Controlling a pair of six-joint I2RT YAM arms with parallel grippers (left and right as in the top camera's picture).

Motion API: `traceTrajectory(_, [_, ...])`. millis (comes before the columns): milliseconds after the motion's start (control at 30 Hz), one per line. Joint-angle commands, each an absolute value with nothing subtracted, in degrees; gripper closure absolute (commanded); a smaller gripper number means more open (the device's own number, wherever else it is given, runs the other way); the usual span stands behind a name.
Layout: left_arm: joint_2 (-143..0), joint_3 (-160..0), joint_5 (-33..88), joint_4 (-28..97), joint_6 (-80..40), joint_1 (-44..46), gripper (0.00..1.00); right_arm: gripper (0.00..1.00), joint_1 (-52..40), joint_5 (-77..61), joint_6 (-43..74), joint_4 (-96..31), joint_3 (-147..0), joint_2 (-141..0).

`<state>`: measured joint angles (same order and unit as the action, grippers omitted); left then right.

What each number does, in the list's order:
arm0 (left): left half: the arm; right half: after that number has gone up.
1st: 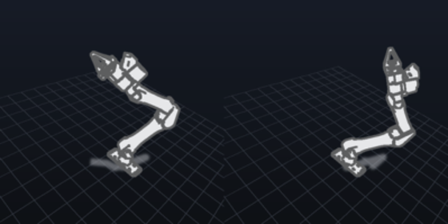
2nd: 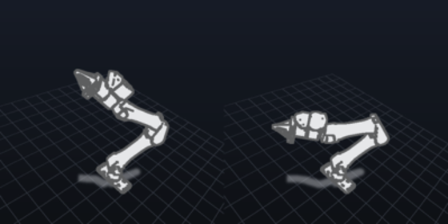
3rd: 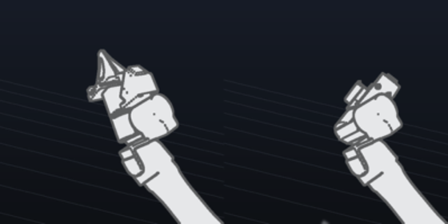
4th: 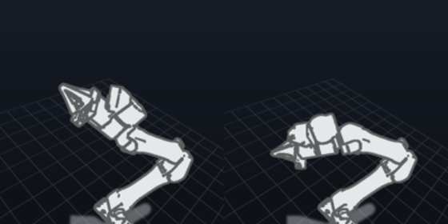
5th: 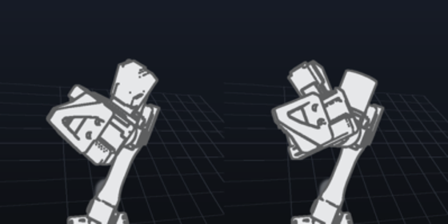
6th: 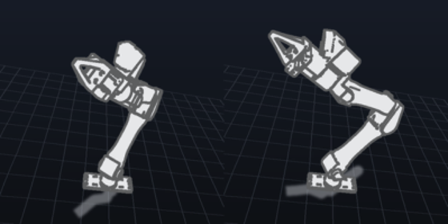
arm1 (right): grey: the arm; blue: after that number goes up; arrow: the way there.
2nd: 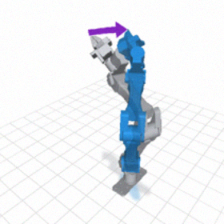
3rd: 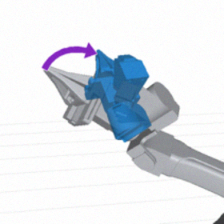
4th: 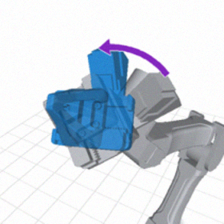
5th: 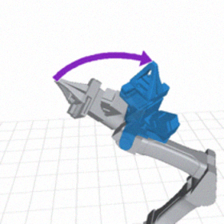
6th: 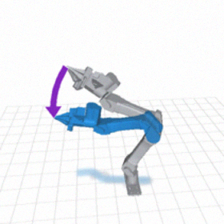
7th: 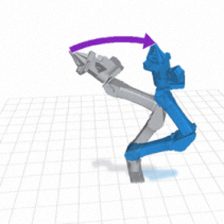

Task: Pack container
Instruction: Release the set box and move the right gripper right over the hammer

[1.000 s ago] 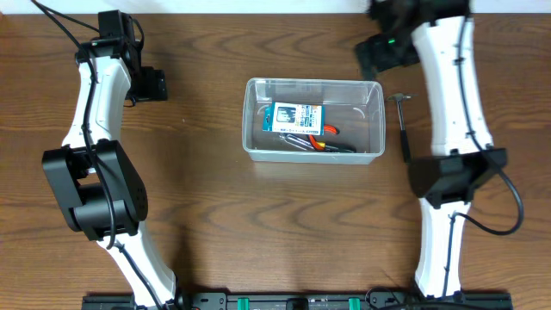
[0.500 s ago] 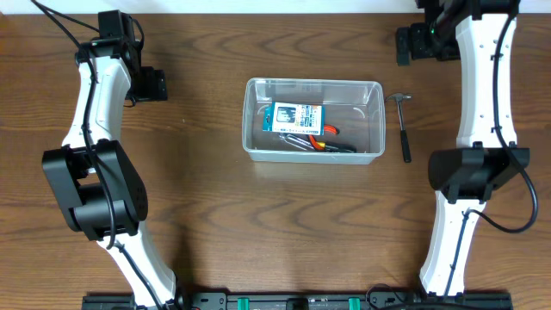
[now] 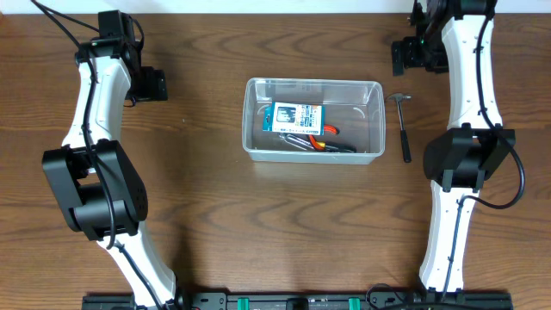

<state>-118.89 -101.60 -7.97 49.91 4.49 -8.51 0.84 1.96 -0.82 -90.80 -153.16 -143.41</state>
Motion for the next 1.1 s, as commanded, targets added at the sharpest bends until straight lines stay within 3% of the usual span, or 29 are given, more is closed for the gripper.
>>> traceTrajectory(0, [-119.9,-101.4,-8.8,50.1,4.4,-8.6,0.02,0.06,1.2,2.4,-0.6,-90.8,-152.3,-143.6])
traceTrajectory(433, [-119.9,-101.4,-8.8,50.1,4.4,-8.6,0.02,0.03,1.7,2.6,-0.9,-83.8,-136.5,-143.6])
traceTrajectory(1067, [-119.9,-101.4,-8.8,50.1,4.4,-8.6,0.02,0.04,1.8,2.6,-0.2,-76.9,-127.0,-143.6])
